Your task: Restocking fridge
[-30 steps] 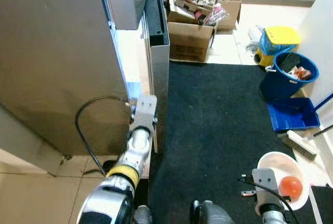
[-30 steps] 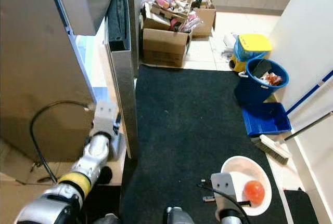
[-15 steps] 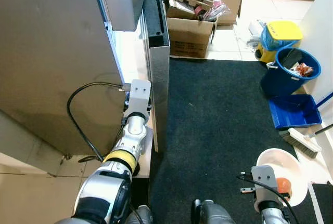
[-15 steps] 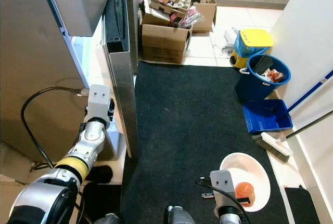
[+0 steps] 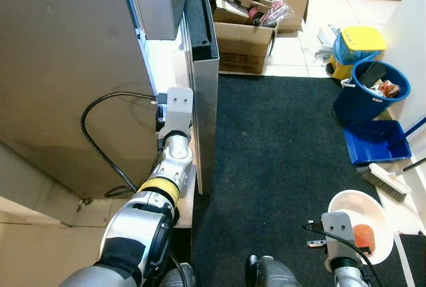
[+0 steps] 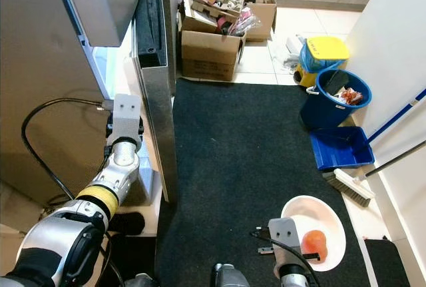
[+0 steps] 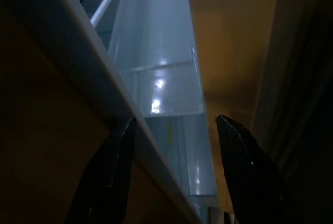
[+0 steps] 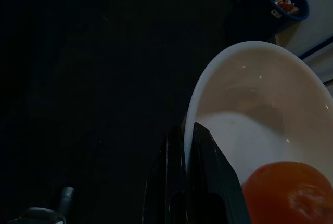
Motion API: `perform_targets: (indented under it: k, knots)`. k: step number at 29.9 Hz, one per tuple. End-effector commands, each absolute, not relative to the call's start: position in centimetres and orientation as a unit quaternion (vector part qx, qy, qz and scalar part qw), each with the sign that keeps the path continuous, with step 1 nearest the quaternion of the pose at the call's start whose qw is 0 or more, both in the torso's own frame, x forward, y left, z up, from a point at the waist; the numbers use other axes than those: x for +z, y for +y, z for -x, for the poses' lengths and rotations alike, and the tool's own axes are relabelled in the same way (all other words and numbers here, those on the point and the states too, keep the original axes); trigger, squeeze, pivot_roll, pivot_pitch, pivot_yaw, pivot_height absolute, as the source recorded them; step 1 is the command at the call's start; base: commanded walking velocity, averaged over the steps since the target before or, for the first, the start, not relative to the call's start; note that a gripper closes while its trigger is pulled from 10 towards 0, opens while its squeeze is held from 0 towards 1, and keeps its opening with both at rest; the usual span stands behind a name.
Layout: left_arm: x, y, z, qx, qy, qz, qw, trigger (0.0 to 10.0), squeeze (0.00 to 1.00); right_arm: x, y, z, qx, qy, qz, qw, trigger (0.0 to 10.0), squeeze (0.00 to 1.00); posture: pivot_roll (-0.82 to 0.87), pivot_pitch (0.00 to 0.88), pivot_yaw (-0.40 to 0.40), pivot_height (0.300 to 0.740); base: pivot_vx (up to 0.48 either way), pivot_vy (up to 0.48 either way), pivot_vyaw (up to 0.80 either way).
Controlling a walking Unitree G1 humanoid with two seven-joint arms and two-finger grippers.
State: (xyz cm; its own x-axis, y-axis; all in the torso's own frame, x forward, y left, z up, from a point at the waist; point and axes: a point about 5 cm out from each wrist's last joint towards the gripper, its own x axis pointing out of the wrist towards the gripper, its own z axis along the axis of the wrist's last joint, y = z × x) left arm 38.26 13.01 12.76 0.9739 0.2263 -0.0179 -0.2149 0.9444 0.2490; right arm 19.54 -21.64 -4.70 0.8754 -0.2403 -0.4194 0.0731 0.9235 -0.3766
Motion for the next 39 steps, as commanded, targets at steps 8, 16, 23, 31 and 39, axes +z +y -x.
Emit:
perform_targets:
  k: [8,16,23,31,39]
  knots:
    - [13.9,11.1,-38.9,0.105,0.023,-0.105,0.989,10.0,0.00,-4.7,-21.7,-19.4,-0.087,0.231,0.179,0.952,10.0,0.00,-0.18,0.187,-0.003,0.723,0.000,0.000,0.00]
    - [17.3,7.8,-39.8,0.076,-0.010,-0.072,0.994,10.0,0.00,-4.7,-21.7,-19.3,-0.088,0.230,0.180,0.952,10.0,0.00,-0.18,0.181,0.002,0.723,0.000,0.000,0.00]
    - [19.1,2.8,-39.4,-0.019,-0.026,-0.042,0.999,10.0,0.00,-4.6,-21.8,-19.4,-0.090,0.229,0.181,0.952,10.0,0.00,-0.19,0.174,0.011,0.723,0.000,0.000,0.00]
    - [22.5,-9.3,-34.7,-0.354,-0.024,0.097,0.930,10.0,0.00,-4.5,-21.8,-19.4,-0.093,0.225,0.180,0.953,10.0,0.00,-0.21,0.171,0.014,0.723,0.000,0.000,0.00]
    - [24.1,-10.3,-33.8,-0.462,-0.055,0.112,0.878,10.0,0.00,-4.3,-21.9,-19.7,-0.099,0.218,0.179,0.954,10.0,0.00,-0.20,0.168,0.015,0.723,0.000,0.000,0.00]
